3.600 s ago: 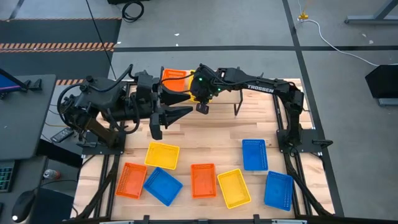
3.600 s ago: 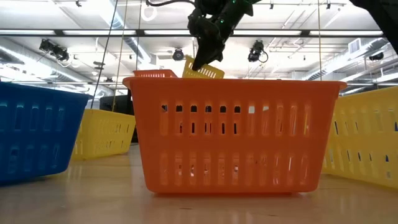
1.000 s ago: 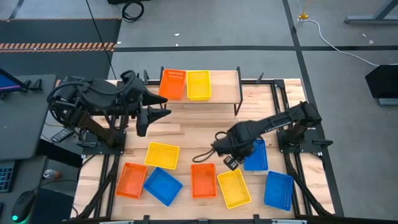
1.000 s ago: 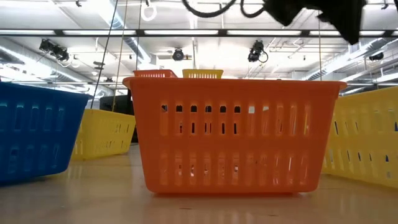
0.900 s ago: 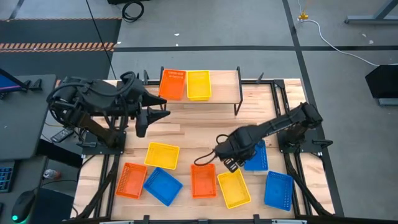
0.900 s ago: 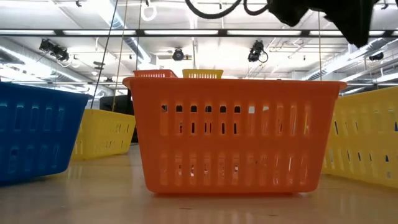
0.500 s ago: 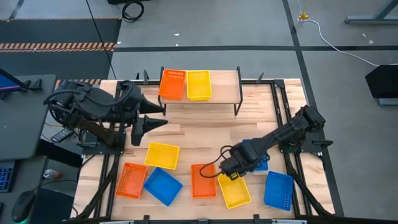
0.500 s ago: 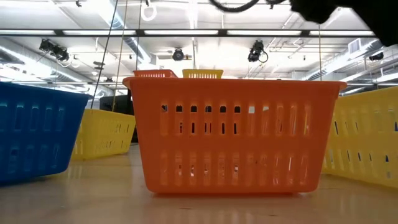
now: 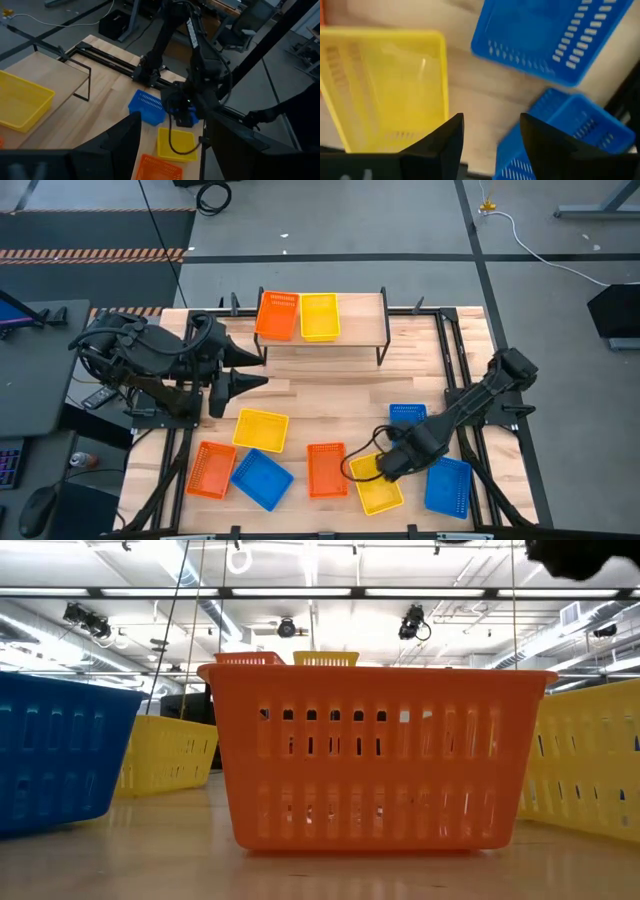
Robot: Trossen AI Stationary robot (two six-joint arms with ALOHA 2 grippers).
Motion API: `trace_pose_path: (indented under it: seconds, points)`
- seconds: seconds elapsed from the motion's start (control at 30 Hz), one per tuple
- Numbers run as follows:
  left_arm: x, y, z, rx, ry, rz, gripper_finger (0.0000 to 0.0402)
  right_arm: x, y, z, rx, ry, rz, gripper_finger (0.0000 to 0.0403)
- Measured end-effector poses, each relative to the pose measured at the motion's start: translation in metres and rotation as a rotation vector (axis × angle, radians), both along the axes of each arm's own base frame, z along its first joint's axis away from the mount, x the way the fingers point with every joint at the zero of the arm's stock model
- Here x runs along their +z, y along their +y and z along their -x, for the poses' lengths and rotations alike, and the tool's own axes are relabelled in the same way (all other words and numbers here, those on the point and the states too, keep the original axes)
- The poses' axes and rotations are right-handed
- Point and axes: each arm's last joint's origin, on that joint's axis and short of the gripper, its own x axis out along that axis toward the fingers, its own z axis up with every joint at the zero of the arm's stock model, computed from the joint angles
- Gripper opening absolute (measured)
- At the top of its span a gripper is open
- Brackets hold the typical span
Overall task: Stack baskets on shelf by color
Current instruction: Put the top blue bin on top of the shelf
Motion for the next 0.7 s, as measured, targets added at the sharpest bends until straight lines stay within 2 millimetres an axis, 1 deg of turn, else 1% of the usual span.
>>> trace_pose_path:
  seconds: [0.07,0.13,0.37,0.5,0.63,0.7]
  points:
    - [0.000,0.000,0.000,0.000,0.000,0.001,0.0231,-0.004,-0.007,0.009,0.005,-0.037,-0.010,0.0200]
    - [0.000,0.000,0.000,0.001,0.000,0.001,0.0231,-0.007,-0.014,0.018,0.048,-0.078,-0.029,0.0200]
    - [0.000,0.002,-0.001,-0.002,0.003,-0.029,0.0231,-0.007,-0.032,0.043,0.386,-0.133,-0.075,0.0197]
    - [0.000,0.002,-0.001,-0.002,0.004,-0.039,0.0231,-0.015,-0.036,0.049,0.574,-0.108,-0.086,0.0197]
    - [-0.001,0.002,-0.002,0.003,0.006,-0.042,0.0231,-0.029,-0.036,0.052,0.672,-0.108,-0.143,0.0196]
    - [-0.001,0.002,-0.002,0.004,0.006,-0.042,0.0231,-0.033,-0.037,0.053,0.703,-0.105,-0.143,0.0195]
